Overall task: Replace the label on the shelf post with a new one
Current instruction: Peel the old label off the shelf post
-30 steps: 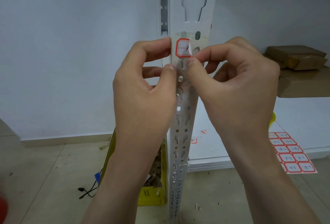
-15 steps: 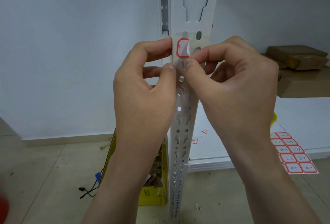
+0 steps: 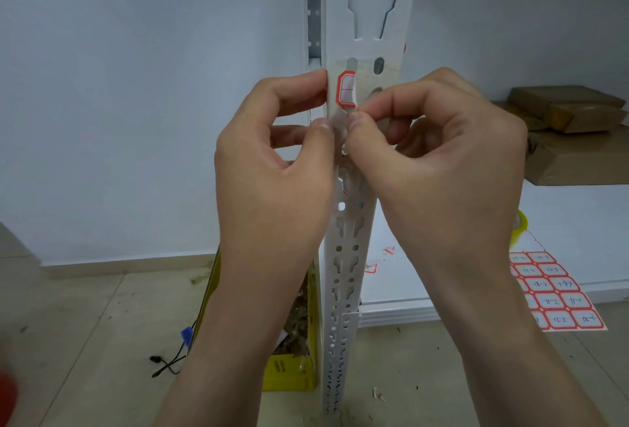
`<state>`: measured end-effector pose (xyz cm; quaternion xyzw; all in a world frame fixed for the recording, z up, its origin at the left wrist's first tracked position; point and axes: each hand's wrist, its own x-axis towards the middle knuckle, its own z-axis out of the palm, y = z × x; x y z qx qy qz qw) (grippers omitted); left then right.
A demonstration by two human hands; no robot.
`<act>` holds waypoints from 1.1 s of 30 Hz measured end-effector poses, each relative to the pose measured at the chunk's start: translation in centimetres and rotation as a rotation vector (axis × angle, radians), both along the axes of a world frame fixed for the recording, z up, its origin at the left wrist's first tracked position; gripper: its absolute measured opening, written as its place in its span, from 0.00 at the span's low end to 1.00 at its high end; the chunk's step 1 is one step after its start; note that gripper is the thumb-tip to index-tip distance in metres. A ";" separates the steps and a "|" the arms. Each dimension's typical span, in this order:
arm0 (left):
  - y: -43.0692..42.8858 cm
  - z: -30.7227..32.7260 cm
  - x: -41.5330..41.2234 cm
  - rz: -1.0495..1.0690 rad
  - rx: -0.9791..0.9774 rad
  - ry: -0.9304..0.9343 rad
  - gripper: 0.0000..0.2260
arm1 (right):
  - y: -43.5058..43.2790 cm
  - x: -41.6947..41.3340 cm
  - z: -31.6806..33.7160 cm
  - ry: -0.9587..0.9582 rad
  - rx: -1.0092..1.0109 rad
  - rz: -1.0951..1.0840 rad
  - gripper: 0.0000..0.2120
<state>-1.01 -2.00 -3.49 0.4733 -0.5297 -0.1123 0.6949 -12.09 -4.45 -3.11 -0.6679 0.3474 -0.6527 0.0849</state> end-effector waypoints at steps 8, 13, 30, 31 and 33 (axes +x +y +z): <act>0.0 0.1 0.0 -0.007 -0.004 -0.004 0.16 | 0.1 0.1 0.0 0.002 0.007 0.010 0.04; 0.0 0.1 0.0 -0.017 -0.013 0.011 0.16 | 0.2 0.0 0.0 0.007 0.000 0.020 0.05; 0.1 0.2 0.0 -0.034 -0.015 0.068 0.12 | 0.3 0.2 0.0 -0.012 0.024 0.052 0.06; 0.1 0.2 0.0 -0.034 -0.016 0.069 0.12 | 0.4 0.2 -0.1 -0.012 0.026 0.052 0.06; 0.2 0.2 0.0 -0.035 -0.018 0.065 0.12 | 0.4 0.3 -0.1 -0.006 0.032 0.053 0.06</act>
